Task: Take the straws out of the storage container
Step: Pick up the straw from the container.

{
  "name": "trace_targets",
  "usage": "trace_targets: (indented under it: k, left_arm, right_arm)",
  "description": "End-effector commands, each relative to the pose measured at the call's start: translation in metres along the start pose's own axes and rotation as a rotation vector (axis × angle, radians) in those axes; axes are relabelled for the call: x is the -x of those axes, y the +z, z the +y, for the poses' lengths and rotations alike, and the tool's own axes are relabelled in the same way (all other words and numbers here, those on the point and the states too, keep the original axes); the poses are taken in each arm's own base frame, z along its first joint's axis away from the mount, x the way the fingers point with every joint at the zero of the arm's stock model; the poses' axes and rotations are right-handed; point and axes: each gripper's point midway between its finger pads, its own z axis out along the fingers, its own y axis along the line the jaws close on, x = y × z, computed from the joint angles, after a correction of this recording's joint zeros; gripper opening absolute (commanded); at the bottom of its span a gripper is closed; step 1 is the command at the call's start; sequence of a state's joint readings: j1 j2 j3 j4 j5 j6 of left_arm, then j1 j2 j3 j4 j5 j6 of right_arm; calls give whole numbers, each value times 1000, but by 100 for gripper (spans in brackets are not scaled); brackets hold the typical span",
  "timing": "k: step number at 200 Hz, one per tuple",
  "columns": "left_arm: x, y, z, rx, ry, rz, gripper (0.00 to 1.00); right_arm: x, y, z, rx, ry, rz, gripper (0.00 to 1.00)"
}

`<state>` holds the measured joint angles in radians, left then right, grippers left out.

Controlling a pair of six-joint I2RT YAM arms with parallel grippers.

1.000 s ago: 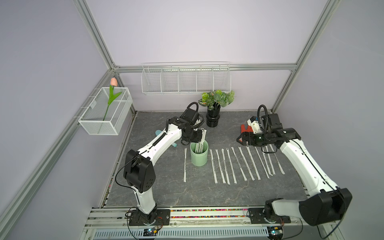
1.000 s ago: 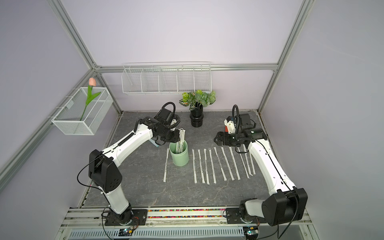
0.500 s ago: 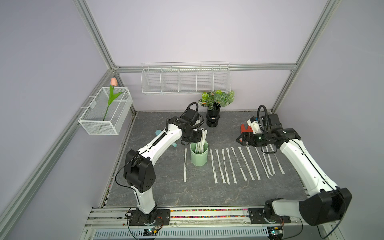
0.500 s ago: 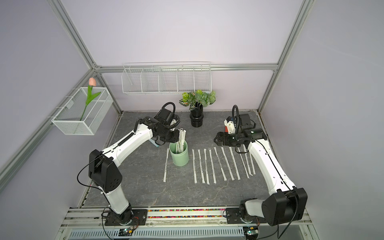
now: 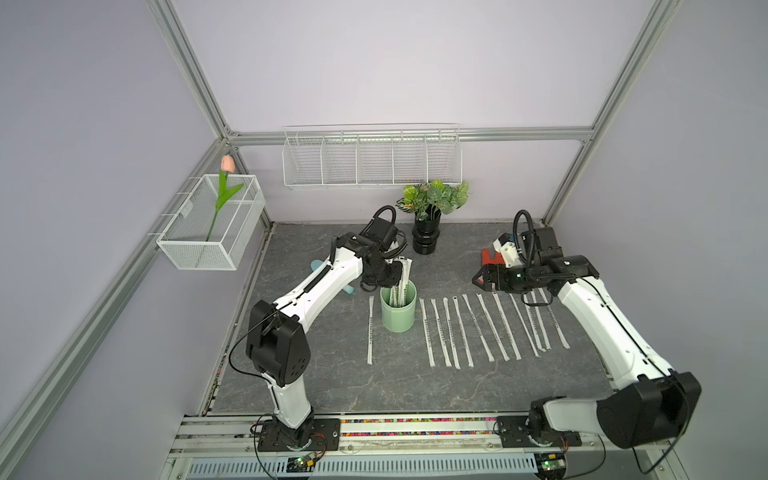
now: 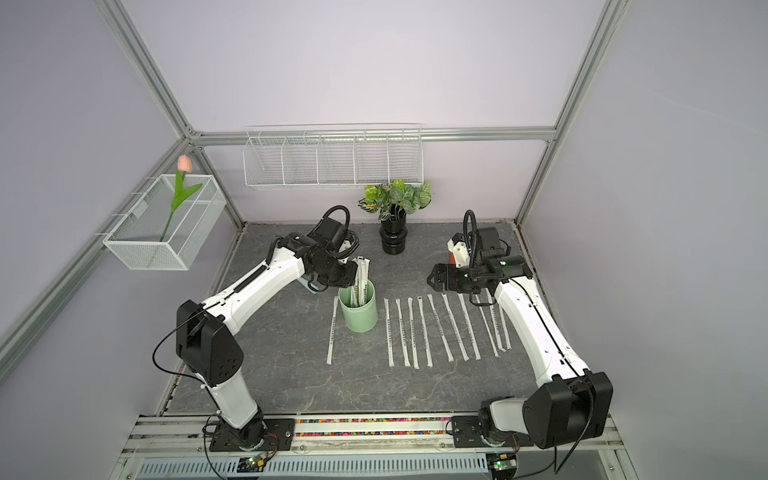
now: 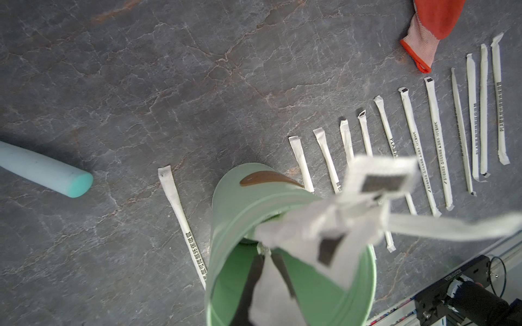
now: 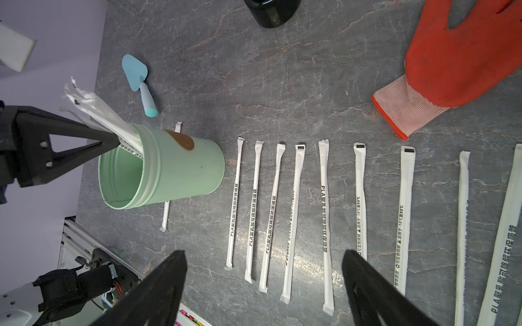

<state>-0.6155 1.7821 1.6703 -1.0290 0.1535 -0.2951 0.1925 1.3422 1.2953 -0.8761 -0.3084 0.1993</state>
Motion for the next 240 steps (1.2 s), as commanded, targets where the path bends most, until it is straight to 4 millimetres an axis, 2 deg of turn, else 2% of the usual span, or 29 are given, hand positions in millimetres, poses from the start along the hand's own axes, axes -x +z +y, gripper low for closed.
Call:
trace_targets:
  k: [1,86,135,171,207,212,240]
  left_arm:
    - [4,-23,-4,2,18,-42,5]
    - [7,-39,-6,7,34,-53,4]
    - [0,-35,-2,28,46,-2,3]
    - [1,-42,-4,29,58,10,3]
    - [10,-53,-6,35,65,-26,3]
    - [12,-55,-7,34,66,-34,3]
    - [24,-70,-11,36,77,-69,3]
  right_arm:
    - [-5,7,2,20,8,17,89]
    - [-3,9,4,32,10,14,89]
    - [-2,11,4,40,12,15,89]
    - [-2,12,4,38,15,19,89]
    - [-2,15,3,40,20,22,89]
    - [-5,17,11,52,0,33,89]
    - [-5,18,12,52,-2,35,89]
